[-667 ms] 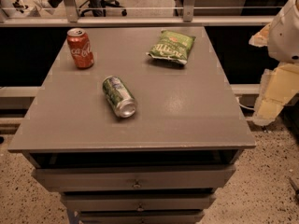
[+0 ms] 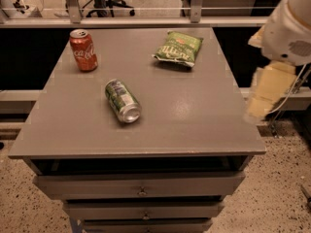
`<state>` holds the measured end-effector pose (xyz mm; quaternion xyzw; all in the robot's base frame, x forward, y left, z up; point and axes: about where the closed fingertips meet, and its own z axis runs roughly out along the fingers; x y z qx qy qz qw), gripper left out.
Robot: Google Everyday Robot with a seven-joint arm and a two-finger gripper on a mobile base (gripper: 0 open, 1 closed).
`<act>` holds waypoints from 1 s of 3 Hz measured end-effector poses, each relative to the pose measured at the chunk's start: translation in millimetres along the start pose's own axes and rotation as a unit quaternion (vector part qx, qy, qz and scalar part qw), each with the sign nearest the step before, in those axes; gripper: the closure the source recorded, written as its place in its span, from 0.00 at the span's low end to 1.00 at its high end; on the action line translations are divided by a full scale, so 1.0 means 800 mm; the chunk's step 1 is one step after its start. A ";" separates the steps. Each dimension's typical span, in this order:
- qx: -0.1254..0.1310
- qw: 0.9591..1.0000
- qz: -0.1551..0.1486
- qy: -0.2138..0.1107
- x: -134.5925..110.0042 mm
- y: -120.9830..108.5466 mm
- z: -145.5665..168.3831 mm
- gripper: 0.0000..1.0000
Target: Place green can upright
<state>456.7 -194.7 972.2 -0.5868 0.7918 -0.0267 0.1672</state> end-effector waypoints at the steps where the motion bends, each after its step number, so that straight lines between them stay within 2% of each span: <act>1: -0.018 0.999 0.034 -0.032 -0.082 -0.021 0.041 0.00; 2: -0.048 0.994 0.079 -0.057 -0.151 -0.037 0.083 0.00; 3: -0.052 0.992 0.098 -0.056 -0.156 -0.036 0.086 0.00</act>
Offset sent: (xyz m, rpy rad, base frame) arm 0.1243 0.1802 -0.0469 0.2944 0.1630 -0.2026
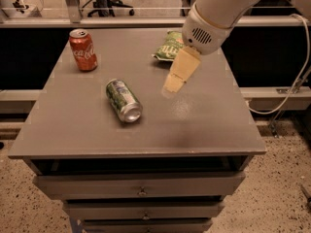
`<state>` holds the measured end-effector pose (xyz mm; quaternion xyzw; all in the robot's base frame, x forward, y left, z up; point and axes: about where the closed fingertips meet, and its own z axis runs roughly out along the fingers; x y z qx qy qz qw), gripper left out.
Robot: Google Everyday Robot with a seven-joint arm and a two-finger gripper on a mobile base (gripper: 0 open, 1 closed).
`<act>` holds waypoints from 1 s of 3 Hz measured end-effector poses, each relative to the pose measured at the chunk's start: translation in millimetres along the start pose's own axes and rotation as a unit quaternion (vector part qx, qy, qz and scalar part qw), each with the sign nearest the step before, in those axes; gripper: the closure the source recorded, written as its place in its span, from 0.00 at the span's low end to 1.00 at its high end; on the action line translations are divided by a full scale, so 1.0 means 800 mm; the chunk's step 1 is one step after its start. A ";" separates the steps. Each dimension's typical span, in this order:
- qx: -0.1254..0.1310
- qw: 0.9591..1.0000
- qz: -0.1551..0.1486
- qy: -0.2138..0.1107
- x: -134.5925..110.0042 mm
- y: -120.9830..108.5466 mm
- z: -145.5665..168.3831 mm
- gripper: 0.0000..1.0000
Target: Place green can upright
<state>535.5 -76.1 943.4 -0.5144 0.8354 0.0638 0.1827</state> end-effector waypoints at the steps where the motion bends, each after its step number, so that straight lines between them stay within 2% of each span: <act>1: 0.000 1.000 0.000 0.000 0.000 0.000 0.000 0.00; 2: 0.006 0.999 0.033 -0.016 -0.017 0.011 0.013 0.00; 3: -0.003 0.996 0.079 -0.036 -0.066 0.037 0.047 0.00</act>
Offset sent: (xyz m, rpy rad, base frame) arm 0.0030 0.0554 -0.0161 0.1248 -0.0130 -0.2079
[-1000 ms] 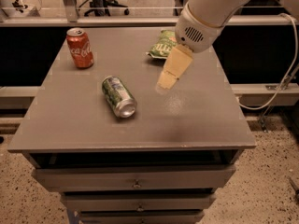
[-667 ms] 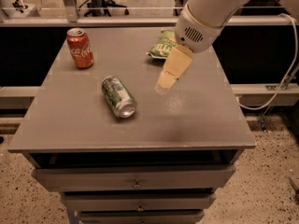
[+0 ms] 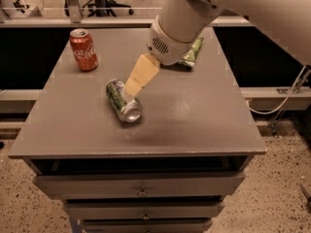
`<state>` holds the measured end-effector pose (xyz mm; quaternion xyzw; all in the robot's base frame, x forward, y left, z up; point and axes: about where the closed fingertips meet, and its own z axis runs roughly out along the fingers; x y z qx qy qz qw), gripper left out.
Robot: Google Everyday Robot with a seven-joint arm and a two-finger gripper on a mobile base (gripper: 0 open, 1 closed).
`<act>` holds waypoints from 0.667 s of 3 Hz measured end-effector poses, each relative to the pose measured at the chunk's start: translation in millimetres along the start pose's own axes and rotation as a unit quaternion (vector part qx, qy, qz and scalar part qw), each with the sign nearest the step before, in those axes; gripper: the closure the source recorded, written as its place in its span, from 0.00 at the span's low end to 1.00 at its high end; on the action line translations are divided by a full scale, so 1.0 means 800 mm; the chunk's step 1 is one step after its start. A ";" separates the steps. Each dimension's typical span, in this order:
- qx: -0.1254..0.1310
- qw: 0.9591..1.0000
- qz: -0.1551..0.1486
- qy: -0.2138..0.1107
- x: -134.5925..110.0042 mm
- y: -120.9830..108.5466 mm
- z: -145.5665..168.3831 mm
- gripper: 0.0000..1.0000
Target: Place green can upright
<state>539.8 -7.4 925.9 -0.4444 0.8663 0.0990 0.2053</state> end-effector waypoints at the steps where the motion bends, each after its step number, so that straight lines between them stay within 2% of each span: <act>1: -0.009 0.999 0.040 -0.004 -0.045 0.030 0.035 0.00; 2: -0.009 0.997 0.071 0.011 -0.078 0.049 0.065 0.00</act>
Offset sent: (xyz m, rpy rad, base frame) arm 0.0256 0.1352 -0.0331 0.0168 0.1349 -0.1999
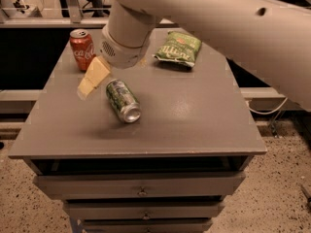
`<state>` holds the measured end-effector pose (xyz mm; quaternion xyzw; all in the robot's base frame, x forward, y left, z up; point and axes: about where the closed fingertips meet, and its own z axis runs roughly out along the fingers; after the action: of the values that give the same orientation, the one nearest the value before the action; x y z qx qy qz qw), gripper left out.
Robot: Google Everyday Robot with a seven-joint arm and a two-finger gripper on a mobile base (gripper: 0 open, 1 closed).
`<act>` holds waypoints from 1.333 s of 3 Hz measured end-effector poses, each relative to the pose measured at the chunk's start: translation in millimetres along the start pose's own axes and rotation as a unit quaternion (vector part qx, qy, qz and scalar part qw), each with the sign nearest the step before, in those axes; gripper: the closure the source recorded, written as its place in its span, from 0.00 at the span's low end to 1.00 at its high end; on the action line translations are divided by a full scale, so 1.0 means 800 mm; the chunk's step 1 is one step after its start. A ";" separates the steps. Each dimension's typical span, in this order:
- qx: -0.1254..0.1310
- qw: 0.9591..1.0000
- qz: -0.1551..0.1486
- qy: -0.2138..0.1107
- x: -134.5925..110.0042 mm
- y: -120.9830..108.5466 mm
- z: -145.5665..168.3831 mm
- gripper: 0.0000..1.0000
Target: Place green can upright
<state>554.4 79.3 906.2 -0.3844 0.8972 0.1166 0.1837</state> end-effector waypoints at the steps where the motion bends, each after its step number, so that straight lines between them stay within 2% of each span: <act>1: 0.027 0.999 0.024 0.020 -0.014 0.016 0.029 0.00; 3: 0.097 0.992 0.062 0.042 -0.003 -0.017 0.055 0.00; 4: 0.109 0.990 0.076 0.054 0.007 -0.031 0.067 0.00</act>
Offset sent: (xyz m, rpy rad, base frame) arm 0.0295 0.0106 -0.0493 -0.1903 -0.0374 -0.2246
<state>581.4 77.6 853.7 -0.2985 0.9398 0.0109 0.1660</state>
